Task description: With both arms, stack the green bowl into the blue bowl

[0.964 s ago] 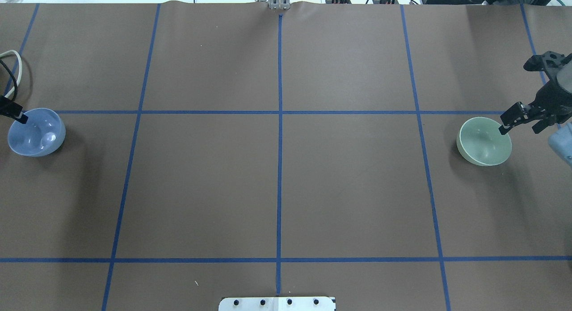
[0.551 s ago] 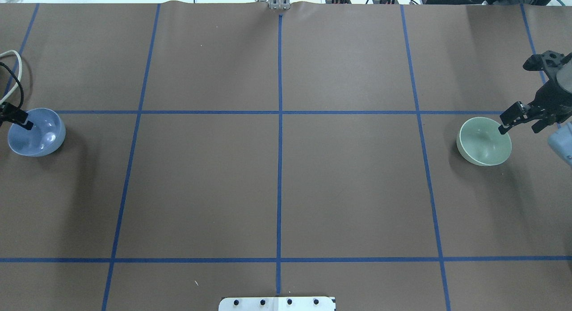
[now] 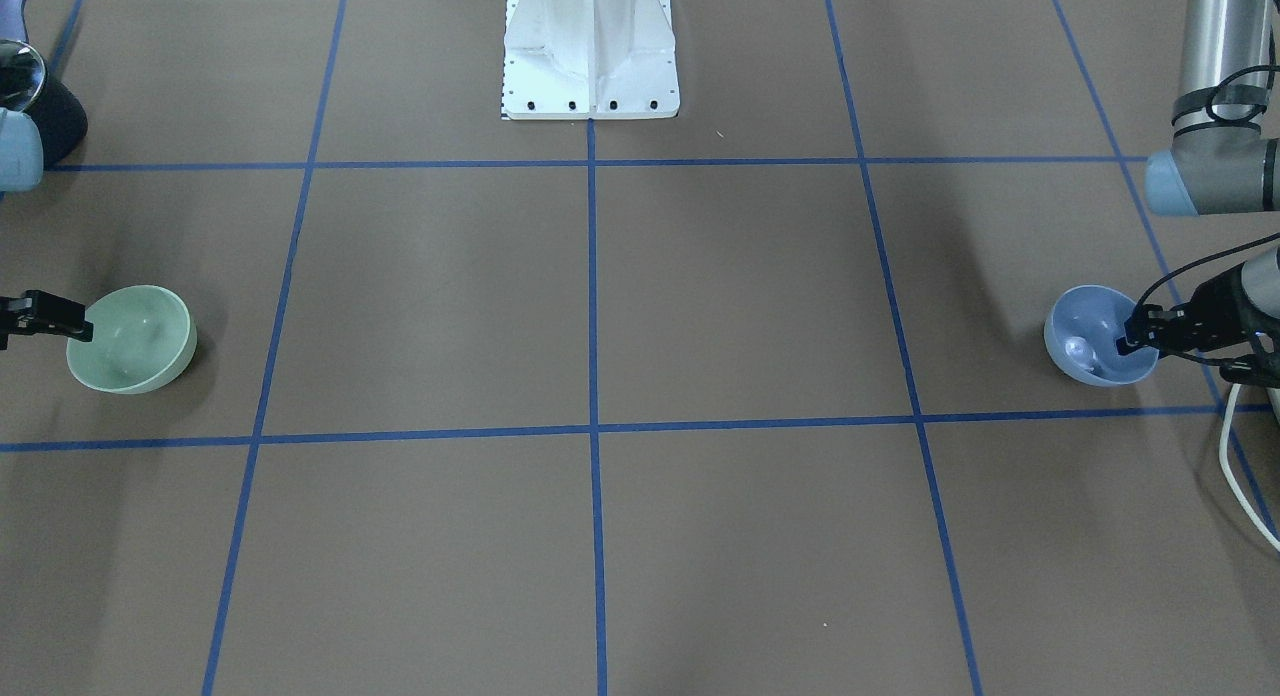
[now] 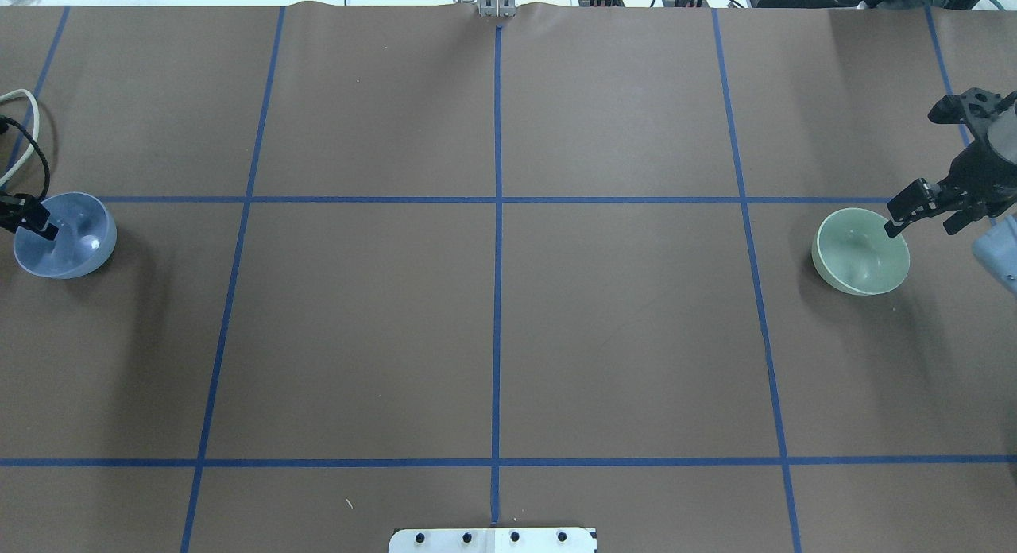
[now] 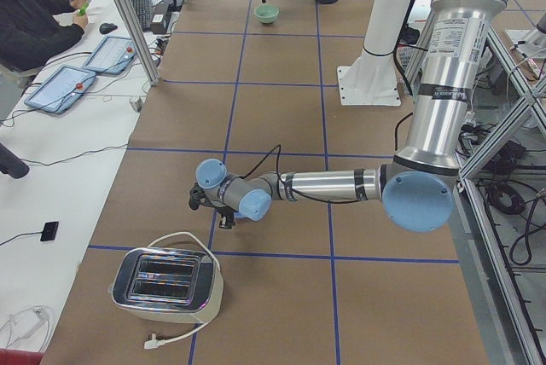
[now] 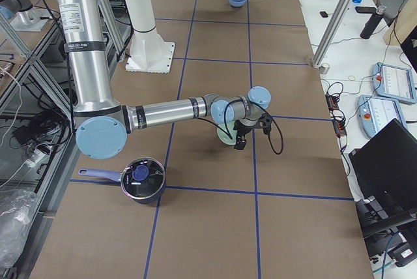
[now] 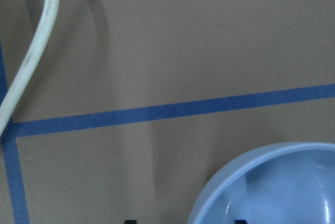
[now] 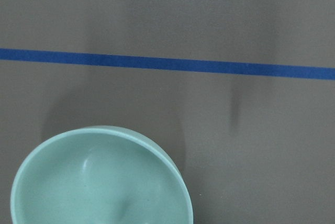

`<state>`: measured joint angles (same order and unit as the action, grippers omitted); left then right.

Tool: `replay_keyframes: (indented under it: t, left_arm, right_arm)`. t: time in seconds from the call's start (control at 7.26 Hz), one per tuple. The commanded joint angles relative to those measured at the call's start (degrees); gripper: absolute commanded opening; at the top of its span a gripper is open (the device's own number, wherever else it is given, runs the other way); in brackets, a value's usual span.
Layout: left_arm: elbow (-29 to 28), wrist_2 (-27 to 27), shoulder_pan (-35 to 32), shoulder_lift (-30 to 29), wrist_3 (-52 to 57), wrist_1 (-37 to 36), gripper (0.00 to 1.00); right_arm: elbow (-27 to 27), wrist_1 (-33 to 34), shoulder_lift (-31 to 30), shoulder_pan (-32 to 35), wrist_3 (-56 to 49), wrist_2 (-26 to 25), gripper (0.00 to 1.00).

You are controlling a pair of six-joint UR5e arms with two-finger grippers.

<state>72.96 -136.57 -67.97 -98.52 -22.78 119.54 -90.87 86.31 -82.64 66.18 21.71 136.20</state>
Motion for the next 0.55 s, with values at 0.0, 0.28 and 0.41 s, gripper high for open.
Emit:
replay_keyframes:
  t: [0.0,0.28,0.41]
  left_arm:
    - [0.69,-0.45,0.03,-0.1,0.01,0.17,0.0]
    - [0.95,-0.45,0.03,-0.01,0.45,0.08,0.0]
    - [1.13,-0.45,0.03,-0.1,0.19,0.08,0.0]
  right_arm:
    - [0.08,0.0,0.11,0.0,0.09,0.03,1.0]
    - [0.25,0.0,0.11,0.0,0.0,0.03,1.0]
    - [0.34,0.0,0.2,0.0,-0.09,0.03,1.0]
